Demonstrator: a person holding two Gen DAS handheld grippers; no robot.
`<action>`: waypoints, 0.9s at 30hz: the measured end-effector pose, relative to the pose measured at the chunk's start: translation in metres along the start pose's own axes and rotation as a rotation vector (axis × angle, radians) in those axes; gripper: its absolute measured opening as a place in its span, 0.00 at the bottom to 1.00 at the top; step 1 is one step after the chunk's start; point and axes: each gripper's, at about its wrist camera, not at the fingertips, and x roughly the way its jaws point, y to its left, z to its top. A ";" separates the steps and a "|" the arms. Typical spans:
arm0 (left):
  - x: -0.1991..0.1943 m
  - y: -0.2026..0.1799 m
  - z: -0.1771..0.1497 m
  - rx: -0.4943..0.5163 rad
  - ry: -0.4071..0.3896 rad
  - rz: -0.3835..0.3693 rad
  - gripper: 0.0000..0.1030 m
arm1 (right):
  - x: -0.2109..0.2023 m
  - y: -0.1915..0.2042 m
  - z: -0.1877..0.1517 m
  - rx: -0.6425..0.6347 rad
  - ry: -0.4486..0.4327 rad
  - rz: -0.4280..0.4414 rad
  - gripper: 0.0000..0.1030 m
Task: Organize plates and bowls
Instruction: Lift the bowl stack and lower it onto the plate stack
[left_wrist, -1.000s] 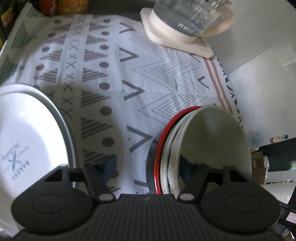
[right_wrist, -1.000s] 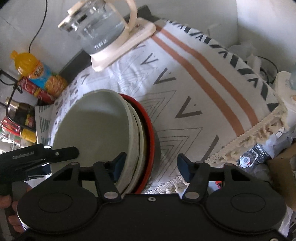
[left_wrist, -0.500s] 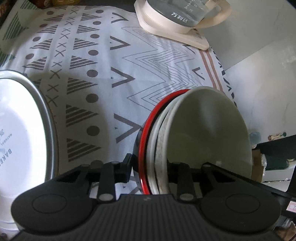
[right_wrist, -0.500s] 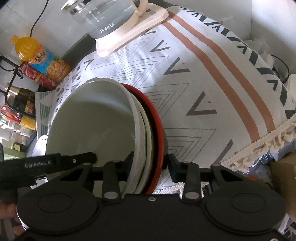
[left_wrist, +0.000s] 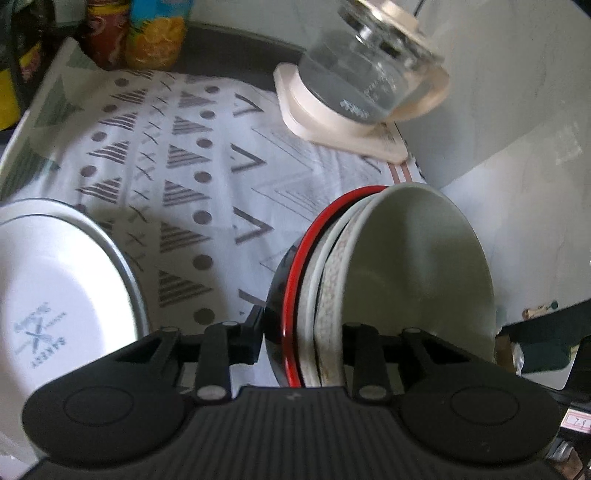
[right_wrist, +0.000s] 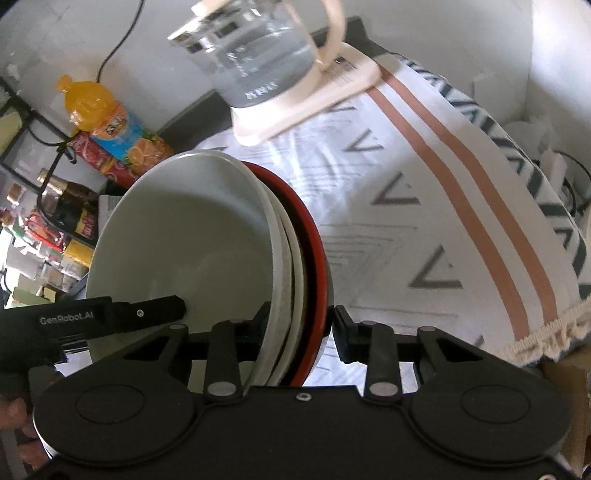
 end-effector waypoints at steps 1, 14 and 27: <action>-0.003 0.003 0.001 -0.009 -0.008 0.001 0.28 | 0.000 0.004 0.002 -0.011 -0.003 0.002 0.32; -0.051 0.047 0.004 -0.113 -0.107 0.050 0.28 | 0.008 0.068 0.014 -0.170 0.010 0.060 0.32; -0.083 0.095 -0.001 -0.263 -0.201 0.101 0.28 | 0.029 0.128 0.023 -0.331 0.058 0.128 0.32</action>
